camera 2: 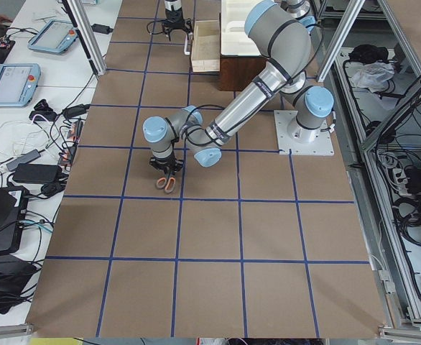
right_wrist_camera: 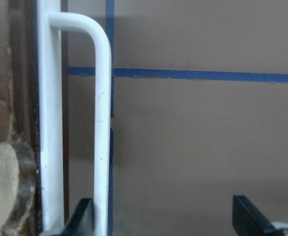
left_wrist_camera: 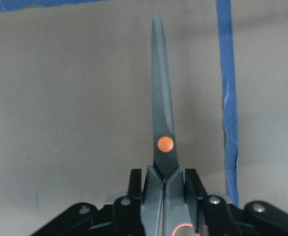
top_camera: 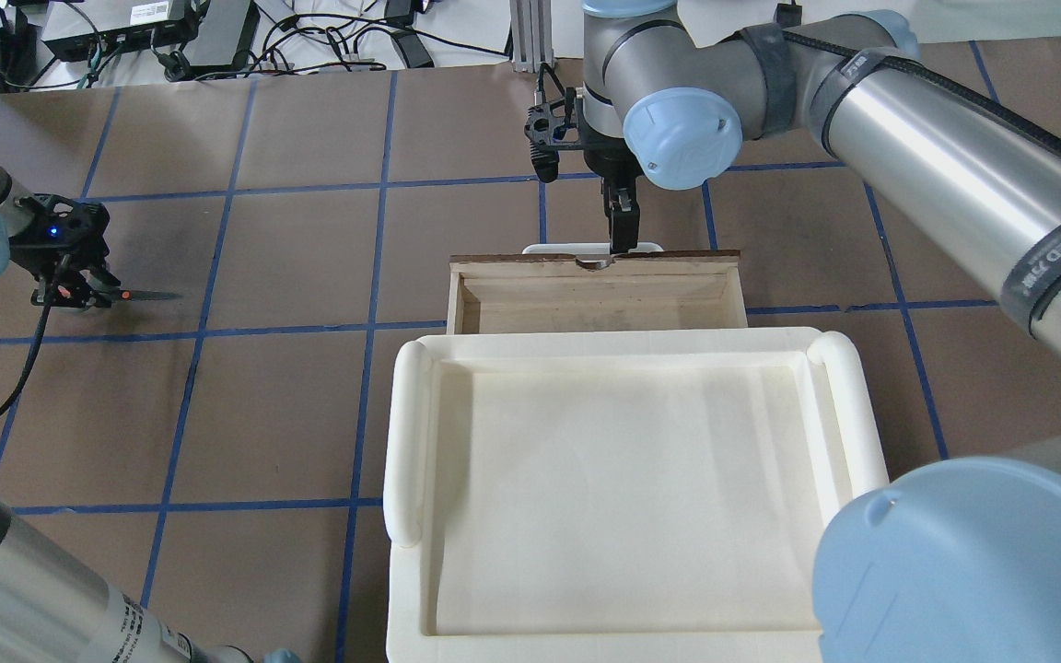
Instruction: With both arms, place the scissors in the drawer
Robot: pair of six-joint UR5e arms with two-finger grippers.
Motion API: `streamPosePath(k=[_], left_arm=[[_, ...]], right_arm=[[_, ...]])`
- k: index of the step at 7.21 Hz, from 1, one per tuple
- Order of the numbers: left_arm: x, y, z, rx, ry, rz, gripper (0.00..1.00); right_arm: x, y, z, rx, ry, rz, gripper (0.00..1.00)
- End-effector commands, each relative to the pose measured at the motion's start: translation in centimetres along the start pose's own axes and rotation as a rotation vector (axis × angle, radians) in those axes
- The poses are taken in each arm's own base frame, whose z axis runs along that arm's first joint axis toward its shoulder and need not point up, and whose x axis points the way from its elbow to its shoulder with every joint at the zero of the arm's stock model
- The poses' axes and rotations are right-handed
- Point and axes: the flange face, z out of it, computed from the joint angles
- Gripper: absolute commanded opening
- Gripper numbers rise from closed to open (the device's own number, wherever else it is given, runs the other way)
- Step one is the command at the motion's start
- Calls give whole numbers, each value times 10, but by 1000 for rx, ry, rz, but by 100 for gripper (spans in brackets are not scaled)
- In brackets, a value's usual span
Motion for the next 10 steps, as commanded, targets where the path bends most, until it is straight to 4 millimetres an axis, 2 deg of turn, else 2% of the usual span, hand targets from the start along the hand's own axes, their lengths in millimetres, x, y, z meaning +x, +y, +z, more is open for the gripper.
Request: streamPosePath(k=[1, 3, 4, 6, 8, 9, 10], left_arm=[[-1, 1, -20, -16, -22, 1, 0], [-6, -7, -43, -39, -49, 13, 0], [-9, -27, -62, -33, -42, 21, 0], [-15, -62, -125, -8, -32, 38, 0], [-5, -110, -192, 18, 10, 31, 0], [1, -144, -218, 11, 4, 32, 0], [9, -177, -237, 12, 9, 53, 0]], right_arm=[[9, -1, -3, 3, 13, 2, 100], [22, 6, -7, 13, 36, -6, 100], [26, 6, -2, 15, 43, -4, 100], [24, 10, -6, 15, 37, 6, 100], [15, 12, -10, 6, -16, 6, 100], [12, 10, -1, 18, -55, 5, 100], [12, 10, -1, 18, -54, 2, 100]])
